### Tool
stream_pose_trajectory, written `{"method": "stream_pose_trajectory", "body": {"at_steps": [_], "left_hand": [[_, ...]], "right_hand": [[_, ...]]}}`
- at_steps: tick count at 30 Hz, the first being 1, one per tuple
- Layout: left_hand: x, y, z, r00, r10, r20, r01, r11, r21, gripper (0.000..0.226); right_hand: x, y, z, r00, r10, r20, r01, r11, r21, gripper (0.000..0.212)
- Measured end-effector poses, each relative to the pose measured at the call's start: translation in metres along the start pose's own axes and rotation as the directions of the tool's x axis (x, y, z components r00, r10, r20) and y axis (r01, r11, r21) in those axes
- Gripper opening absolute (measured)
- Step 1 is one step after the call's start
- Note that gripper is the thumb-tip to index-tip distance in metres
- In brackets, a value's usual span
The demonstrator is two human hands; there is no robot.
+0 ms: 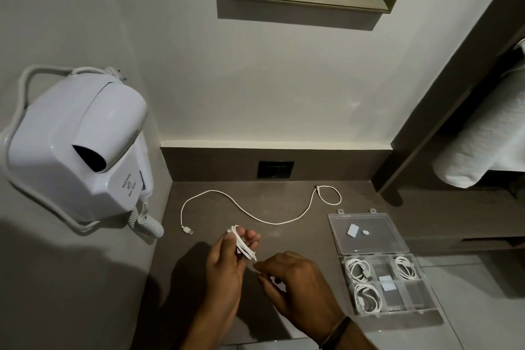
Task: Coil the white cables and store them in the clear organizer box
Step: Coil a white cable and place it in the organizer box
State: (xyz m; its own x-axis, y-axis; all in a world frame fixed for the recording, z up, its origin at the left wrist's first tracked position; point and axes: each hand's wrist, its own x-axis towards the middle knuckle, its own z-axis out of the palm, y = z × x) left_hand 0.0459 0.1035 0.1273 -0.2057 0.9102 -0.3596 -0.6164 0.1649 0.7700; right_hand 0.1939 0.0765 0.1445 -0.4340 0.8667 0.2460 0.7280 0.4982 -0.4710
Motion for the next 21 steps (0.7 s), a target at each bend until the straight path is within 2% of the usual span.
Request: {"method": "stream_pose_trajectory", "body": {"at_steps": [2, 5, 10, 13, 15, 17, 19, 21], "left_hand": [[0.000, -0.006, -0.002, 0.997, 0.077, 0.022, -0.080, 0.977, 0.198, 0.031], [-0.002, -0.016, -0.004, 0.984, 0.135, 0.114, -0.172, 0.886, 0.432, 0.037], [-0.007, -0.020, -0.007, 0.990, 0.067, 0.128, -0.124, 0.845, 0.520, 0.030], [-0.009, -0.025, -0.010, 0.999, -0.040, 0.026, 0.024, 0.892, 0.452, 0.035], [-0.011, -0.027, -0.009, 0.990, -0.132, -0.040, 0.138, 0.924, 0.357, 0.032], [-0.013, -0.026, -0.007, 0.982, -0.175, -0.069, 0.188, 0.940, 0.286, 0.027], [-0.016, -0.024, -0.005, 0.979, -0.195, -0.057, 0.203, 0.954, 0.222, 0.026], [-0.019, -0.022, -0.001, 0.976, -0.214, -0.035, 0.217, 0.960, 0.176, 0.026]], "right_hand": [[0.001, 0.001, -0.001, 1.000, -0.007, -0.001, 0.007, 1.000, 0.019, 0.019], [0.002, 0.003, 0.002, 1.000, -0.031, -0.004, 0.031, 0.999, 0.032, 0.018], [0.002, 0.005, 0.007, 0.995, 0.029, -0.094, -0.017, 0.992, 0.128, 0.015], [-0.001, 0.001, 0.012, 0.955, 0.238, -0.179, -0.156, 0.912, 0.380, 0.023], [-0.003, -0.003, 0.019, 0.881, 0.433, -0.187, -0.261, 0.778, 0.571, 0.027], [-0.005, -0.007, 0.025, 0.813, 0.559, -0.164, -0.324, 0.669, 0.669, 0.026], [-0.006, -0.009, 0.032, 0.789, 0.582, -0.195, -0.355, 0.692, 0.629, 0.020], [-0.008, -0.011, 0.036, 0.809, 0.527, -0.263, -0.357, 0.794, 0.492, 0.017]]}}
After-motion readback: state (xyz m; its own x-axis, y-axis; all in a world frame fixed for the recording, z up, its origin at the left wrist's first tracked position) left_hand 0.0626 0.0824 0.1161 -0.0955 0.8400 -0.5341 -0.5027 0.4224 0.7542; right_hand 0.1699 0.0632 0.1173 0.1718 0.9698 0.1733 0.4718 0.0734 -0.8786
